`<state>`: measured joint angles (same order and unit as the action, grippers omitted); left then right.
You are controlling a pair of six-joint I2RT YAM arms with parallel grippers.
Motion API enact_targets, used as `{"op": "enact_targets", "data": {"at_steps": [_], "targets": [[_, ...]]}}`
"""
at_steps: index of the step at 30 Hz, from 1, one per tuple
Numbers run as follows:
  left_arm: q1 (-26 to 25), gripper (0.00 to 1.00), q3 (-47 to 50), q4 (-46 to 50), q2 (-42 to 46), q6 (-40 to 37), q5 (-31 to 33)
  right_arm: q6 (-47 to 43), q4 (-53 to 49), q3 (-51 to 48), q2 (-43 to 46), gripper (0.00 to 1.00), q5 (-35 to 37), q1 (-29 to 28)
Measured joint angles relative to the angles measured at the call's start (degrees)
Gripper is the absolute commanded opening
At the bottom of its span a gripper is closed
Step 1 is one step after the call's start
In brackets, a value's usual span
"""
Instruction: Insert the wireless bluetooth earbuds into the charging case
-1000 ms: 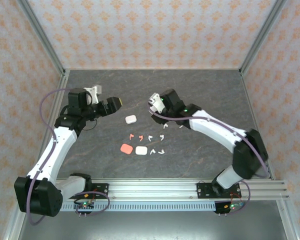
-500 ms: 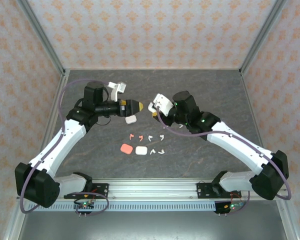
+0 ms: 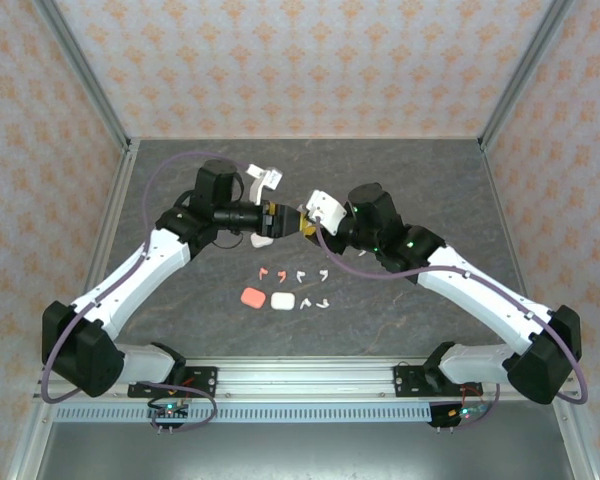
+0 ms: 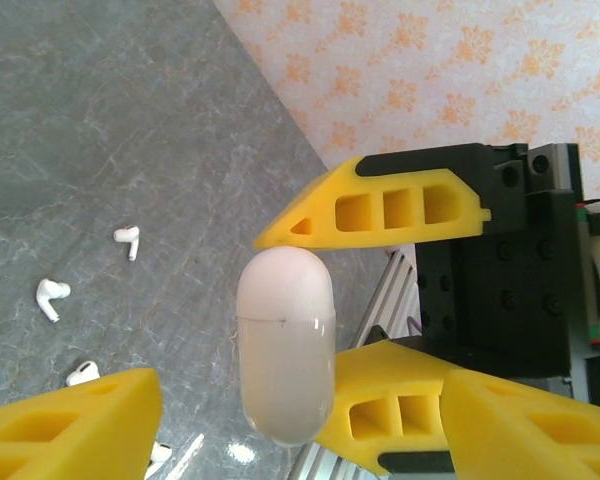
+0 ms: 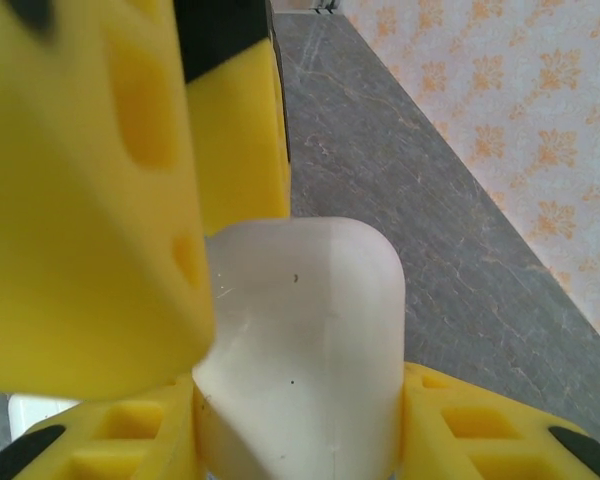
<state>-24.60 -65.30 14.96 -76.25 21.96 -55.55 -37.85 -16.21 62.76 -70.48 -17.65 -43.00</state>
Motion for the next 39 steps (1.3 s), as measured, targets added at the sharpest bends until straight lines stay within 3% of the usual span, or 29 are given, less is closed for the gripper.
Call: {"op": "enact_targets", "data": {"at_steps": [13,17,25,30,36,39], "targets": [[-1.5,0.27,-2.1,1.2,-2.8,-1.8,-0.5,0.0,-0.1,-0.3,0.3,0.42,-0.2,0.0],[-1.4,0.22,-2.1,1.6,-2.8,-2.1,-0.2,-0.3,-0.3,-0.3,0.5,0.44,-0.2,0.0],[-1.7,0.13,-1.8,0.9,-2.1,-2.4,0.6,0.7,-3.5,0.2,0.5,0.89,-1.3,0.4],[-1.7,0.11,2.2,-4.3,1.3,-2.6,2.8,4.9,-6.1,0.2,2.4,0.98,-7.4,5.0],[-1.7,0.07,10.0,-14.8,5.0,-4.0,5.3,14.2,-3.4,-1.1,7.9,0.97,-22.3,15.1],[-2.3,0.01,14.3,-20.7,6.5,-5.8,6.6,19.2,0.6,-3.0,8.8,0.93,-28.3,17.1]]}}
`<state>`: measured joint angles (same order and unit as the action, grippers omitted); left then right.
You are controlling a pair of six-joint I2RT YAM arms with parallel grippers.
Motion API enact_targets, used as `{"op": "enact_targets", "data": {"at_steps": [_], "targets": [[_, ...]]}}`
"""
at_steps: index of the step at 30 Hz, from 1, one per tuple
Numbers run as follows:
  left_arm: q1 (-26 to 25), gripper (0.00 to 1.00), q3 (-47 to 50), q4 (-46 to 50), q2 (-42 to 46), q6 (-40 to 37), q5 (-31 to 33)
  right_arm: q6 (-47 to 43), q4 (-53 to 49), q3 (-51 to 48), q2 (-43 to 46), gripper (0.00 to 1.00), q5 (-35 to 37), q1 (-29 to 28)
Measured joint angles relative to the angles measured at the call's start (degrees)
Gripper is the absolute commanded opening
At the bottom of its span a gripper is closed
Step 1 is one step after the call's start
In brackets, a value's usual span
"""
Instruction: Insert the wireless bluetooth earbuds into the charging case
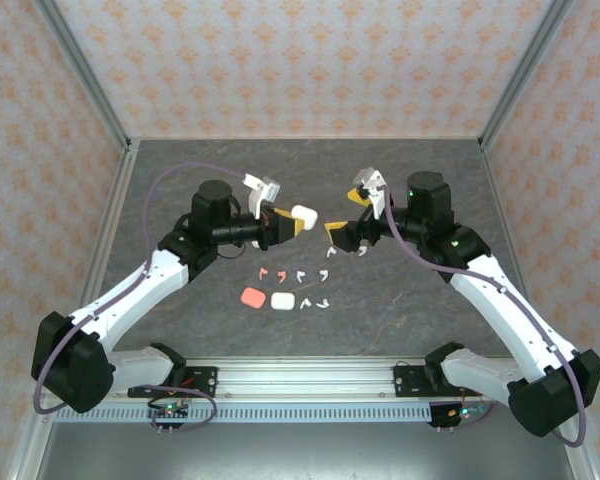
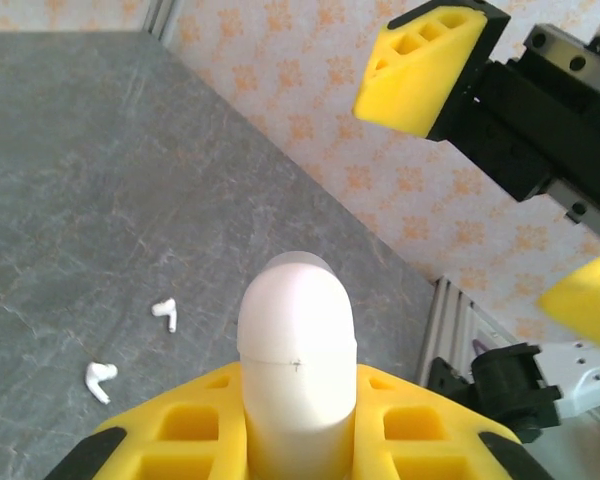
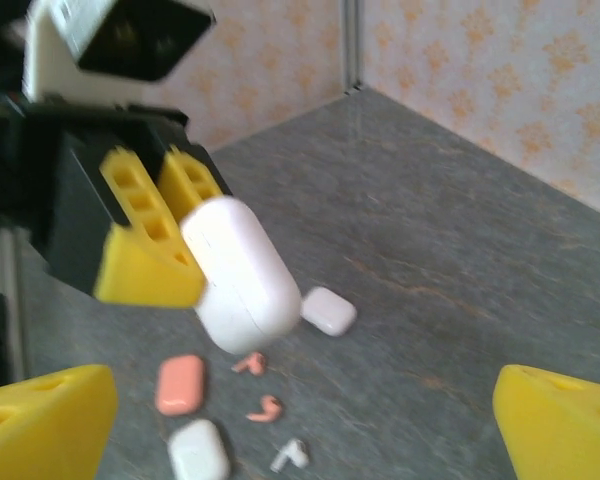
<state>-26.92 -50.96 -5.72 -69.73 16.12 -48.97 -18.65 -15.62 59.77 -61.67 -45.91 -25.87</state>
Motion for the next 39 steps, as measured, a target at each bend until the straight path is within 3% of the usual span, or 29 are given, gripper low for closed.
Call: {"op": "enact_targets", "data": {"at_steps": [9,19,39], "targets": [[-2.7,0.0,2.7,-5.8,2.2,-8.3,0.5,6.1,4.6,-0.3,-5.5,0.84,-6.5,-0.1],[-3.4,0.0,2.7,-6.1,2.2,-11.9,1.1,6.3,4.5,0.7,-7.6,0.78,-5.9,-0.1],[-3.8,0.0,5.5,-6.0,5.5,-17.8,1.7,5.7,-0.5,6.5,-8.0,0.76,-1.4,1.2]]}}
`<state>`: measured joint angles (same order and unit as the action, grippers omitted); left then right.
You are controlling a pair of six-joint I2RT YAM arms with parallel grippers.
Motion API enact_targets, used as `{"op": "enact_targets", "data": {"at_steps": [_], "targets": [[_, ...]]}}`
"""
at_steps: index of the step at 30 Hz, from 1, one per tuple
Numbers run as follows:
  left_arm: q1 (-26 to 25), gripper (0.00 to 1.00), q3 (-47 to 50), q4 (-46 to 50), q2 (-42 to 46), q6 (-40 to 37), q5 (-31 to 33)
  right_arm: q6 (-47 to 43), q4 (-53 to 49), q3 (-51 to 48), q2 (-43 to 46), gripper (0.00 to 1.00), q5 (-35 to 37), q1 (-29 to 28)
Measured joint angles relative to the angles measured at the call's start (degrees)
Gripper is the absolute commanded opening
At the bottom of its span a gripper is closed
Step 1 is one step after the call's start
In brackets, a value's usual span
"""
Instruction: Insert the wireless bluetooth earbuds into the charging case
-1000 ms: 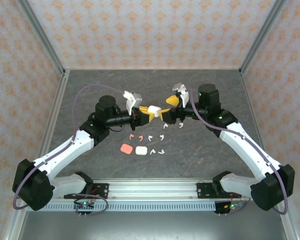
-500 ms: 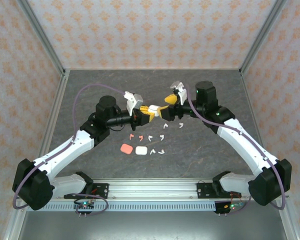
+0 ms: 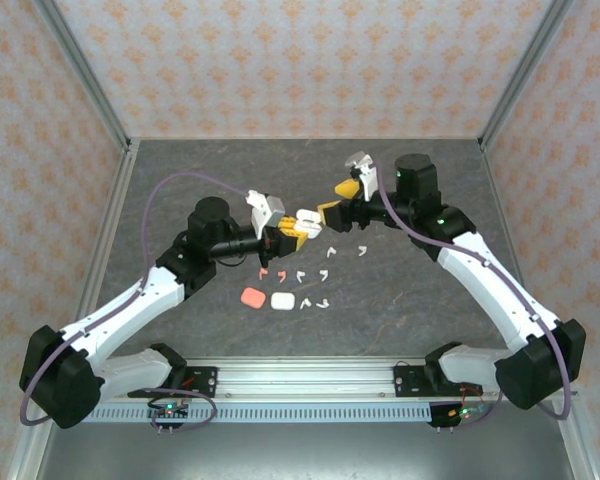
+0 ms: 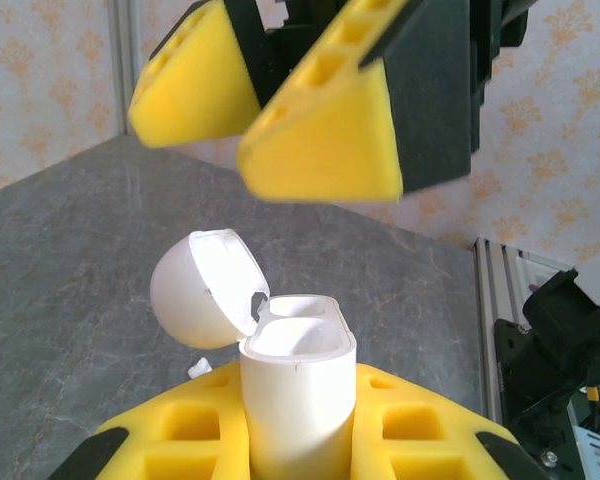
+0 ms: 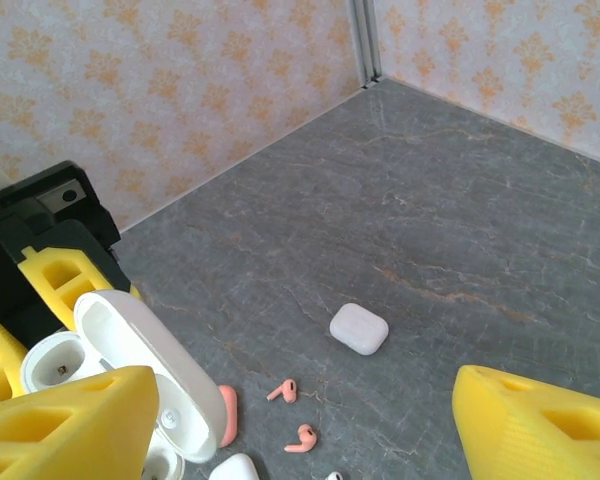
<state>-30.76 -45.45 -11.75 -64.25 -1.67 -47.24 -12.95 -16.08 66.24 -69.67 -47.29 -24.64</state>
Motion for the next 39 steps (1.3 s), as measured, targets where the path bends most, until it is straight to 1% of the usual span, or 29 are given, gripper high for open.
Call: {"op": "enact_targets", "data": {"at_steps": [2,7,9,11,15,19,26,30,39], "targets": [[0.0,0.0,1.6,-0.3,1.1,-1.0,0.6,1.1,-0.8,-0.7,1.8,0.74,0.9,0.9],[0.0,0.0,6.3,-2.5,4.3,-3.0,2.4,5.9,-2.3,-3.6,4.4,0.61,5.7,2.4],[0.0,0.0,7.8,-3.5,5.3,-3.3,2.6,7.9,-3.1,-5.4,2.8,0.55,7.8,2.5],[0.0,0.0,8.8,-4.5,6.1,-3.6,2.7,9.6,-4.1,-6.4,-0.8,0.51,9.7,2.4],[0.0,0.0,9.3,-5.2,7.4,-4.5,2.2,11.3,-5.4,-7.9,-11.1,0.49,13.1,2.6],[0.0,0.0,9.3,-5.3,7.8,-5.4,0.8,11.4,-5.8,-7.7,-19.4,0.47,14.9,2.4],[0.0,0.0,9.3,-5.2,7.7,-5.9,-0.1,10.4,-6.2,-1.9,-32.5,0.45,17.0,0.3],[0.0,0.0,9.3,-5.2,7.7,-5.9,-0.1,9.9,-6.1,0.7,-36.2,0.44,17.5,-1.2],[0.0,0.0,9.1,-4.3,7.7,-5.9,-0.1,8.8,-6.7,3.3,-39.9,0.42,19.0,-2.7]]}}
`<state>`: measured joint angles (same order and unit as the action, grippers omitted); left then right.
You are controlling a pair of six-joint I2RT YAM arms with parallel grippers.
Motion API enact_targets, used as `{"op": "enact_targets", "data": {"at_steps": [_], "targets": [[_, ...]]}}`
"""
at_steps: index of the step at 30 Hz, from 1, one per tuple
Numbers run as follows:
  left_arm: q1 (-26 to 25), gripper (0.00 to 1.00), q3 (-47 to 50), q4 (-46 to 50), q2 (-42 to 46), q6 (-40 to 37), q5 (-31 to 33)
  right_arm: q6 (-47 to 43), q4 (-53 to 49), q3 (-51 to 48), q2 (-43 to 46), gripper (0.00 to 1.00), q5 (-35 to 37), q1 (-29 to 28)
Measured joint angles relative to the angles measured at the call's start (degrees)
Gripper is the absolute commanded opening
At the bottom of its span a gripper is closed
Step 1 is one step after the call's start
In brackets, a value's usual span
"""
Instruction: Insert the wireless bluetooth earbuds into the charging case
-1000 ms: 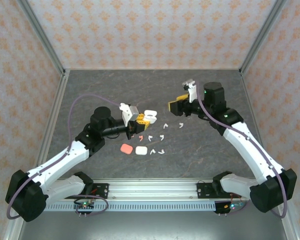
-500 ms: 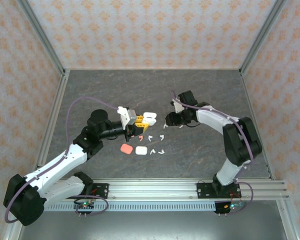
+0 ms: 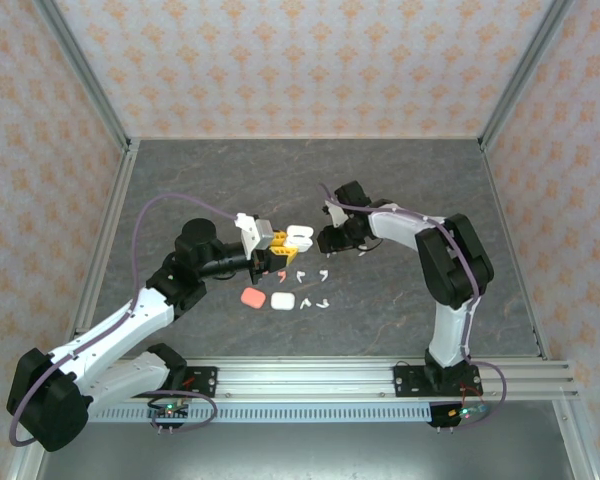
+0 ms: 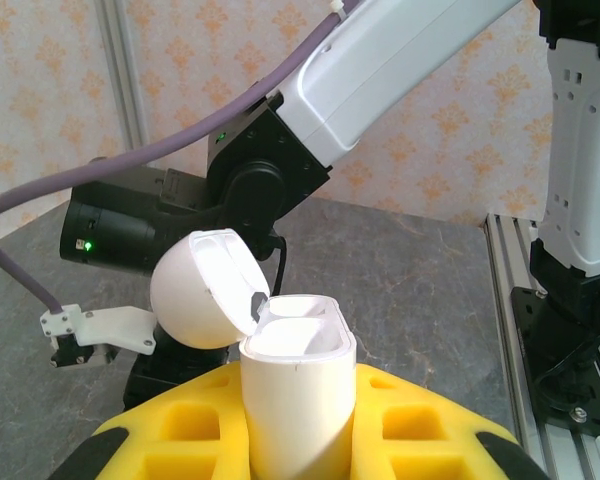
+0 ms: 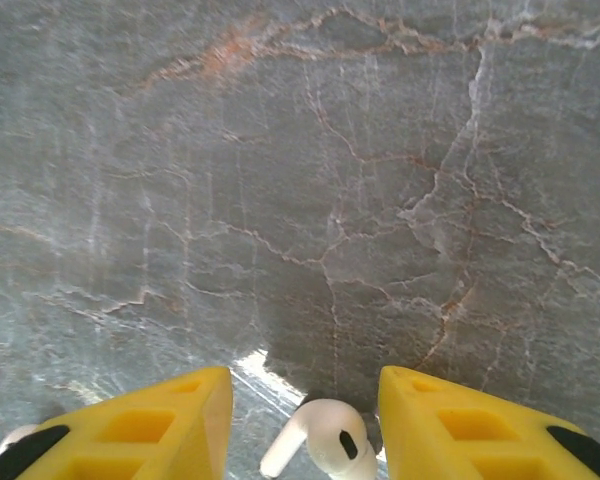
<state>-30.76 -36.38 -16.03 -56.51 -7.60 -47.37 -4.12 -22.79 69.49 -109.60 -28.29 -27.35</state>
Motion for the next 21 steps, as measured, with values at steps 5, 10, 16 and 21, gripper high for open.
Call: {"op": "enact_targets", "data": {"at_steps": [5,10,16,21], "targets": [[0.0,0.0,-0.2,0.4,0.0,0.0,0.0,-0.7,-0.6,0.2,-0.2,0.39,1.2,-0.4],[0.0,0.0,-0.3,0.8,0.0,0.0,0.0,-1.1,-1.0,0.1,-0.2,0.35,1.6,-0.5],[0.0,0.0,-0.4,1.7,0.0,0.0,0.0,-1.7,-1.2,-0.2,-0.2,0.24,2.2,-0.5],[0.0,0.0,-0.7,1.7,0.0,0.0,0.0,-1.7,-1.3,-0.8,0.5,0.18,2.4,-0.6]]}}
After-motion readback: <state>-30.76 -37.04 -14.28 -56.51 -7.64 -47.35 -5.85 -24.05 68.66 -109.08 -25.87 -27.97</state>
